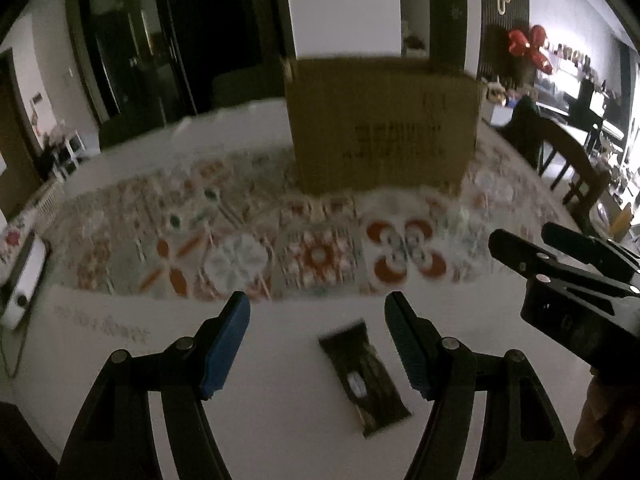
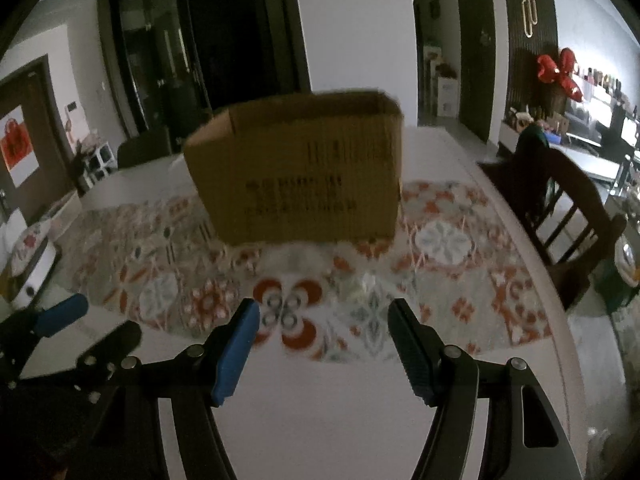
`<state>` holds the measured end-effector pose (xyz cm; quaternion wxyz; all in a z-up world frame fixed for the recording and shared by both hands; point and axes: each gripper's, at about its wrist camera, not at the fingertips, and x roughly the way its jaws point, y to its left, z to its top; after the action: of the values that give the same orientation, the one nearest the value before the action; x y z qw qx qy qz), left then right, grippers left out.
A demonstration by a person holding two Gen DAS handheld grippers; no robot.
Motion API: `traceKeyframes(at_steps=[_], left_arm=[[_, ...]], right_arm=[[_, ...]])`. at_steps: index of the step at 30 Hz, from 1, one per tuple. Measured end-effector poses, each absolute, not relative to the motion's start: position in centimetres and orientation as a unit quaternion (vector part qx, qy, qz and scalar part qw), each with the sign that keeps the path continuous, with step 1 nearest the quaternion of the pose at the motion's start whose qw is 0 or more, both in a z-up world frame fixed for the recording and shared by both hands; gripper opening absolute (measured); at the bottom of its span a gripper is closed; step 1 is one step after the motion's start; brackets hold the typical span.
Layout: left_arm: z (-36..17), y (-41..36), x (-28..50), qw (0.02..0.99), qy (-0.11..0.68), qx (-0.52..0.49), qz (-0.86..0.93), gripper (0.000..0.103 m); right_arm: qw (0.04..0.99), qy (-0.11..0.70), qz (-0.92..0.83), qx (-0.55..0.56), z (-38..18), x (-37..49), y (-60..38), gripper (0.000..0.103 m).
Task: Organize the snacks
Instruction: 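Move both tools back toward the last dark packet on the table, then grasp the last dark cheese cracker packet with the left tool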
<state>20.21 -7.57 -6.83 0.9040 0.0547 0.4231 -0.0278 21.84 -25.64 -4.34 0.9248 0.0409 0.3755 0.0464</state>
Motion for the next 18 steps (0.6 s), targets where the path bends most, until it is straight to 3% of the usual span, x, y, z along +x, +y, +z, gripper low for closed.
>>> traceKeyframes(at_steps=[6,18], left_arm=[[-9.9,-7.2,19.5,0.875,0.481,0.014,-0.044,0.067],[-12.9,-8.0,19.7,0.852,0.521,-0.004,-0.059,0.062]], right_arm=[[0.915,0.399,0.046,0.035,-6.6,20.5,-25.2,0.067],[0.899,0.435,0.044,0.028,-9.4,19.8,-24.6,0.067]])
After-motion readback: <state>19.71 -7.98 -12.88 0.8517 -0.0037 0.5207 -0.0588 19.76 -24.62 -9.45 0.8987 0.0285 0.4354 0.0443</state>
